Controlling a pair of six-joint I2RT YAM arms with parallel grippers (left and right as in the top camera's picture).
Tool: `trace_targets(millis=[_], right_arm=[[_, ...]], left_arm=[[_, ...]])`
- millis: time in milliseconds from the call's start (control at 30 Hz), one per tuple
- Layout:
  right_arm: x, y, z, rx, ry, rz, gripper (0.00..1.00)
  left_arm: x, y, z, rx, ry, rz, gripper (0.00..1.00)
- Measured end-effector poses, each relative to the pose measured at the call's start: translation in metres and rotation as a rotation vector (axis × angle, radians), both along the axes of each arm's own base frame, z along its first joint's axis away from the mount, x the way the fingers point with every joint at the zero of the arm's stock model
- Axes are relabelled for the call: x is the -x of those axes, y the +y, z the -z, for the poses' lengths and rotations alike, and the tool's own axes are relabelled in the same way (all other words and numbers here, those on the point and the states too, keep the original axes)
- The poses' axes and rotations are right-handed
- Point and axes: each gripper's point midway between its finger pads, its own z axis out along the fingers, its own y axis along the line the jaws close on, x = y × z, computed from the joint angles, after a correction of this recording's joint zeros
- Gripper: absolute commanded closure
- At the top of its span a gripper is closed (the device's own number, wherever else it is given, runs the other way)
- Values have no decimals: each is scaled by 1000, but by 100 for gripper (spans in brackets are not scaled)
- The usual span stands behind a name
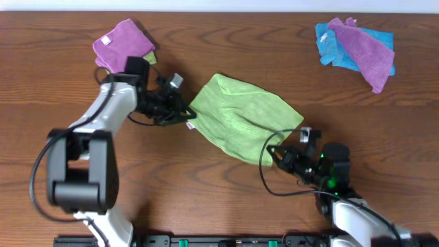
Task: Fold the cloth
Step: 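Grasp the cloth's right corner with the right gripper, then lift the cloth with both grippers and stretch it apart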
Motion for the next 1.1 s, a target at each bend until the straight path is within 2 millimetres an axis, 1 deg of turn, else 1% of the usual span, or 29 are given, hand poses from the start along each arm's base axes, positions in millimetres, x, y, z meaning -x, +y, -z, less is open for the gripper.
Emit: trace_targets(millis=[133,200,400,500,600,667,700,800,833,867,933,1100], right_arm=[[-13,3,-21,6,15,-17,98],[-21,3,-30,28,16,-29,99],[-42,2,-62,113,-25,-56,99],[-47,0,-70,146,-54,-61,99],[-53,-3,-74,179,-84,-48,99],[-59,-6,-78,204,-106,-37,99],[-65,-8,-82,224,-127,-28,99],[-83,-11,-88,260,-165,-16,99],[-92,-13,-89,275,-175,-10,99],[-102,-14,-89,291,-181,-8,99],[-119,-15,-88,319,-187,-7,99],[-164,-15,-95,363,-227,-14,99]], left_arm=[[3,9,-16,-24,-31,-17,94],[5,10,-19,-34,-35,-15,94],[16,12,-18,-52,4,-7,94],[23,13,-17,-58,26,7,94],[20,13,-17,-60,6,10,94],[9,13,-18,-59,-43,1,94],[3,13,-18,-56,-70,-6,94],[-32,12,-27,-41,-194,-67,94],[-41,11,-31,-33,-229,-80,94],[-58,10,-39,-19,-292,-110,94],[-75,10,-49,1,-357,-147,94],[-113,11,-78,42,-497,-243,94]])
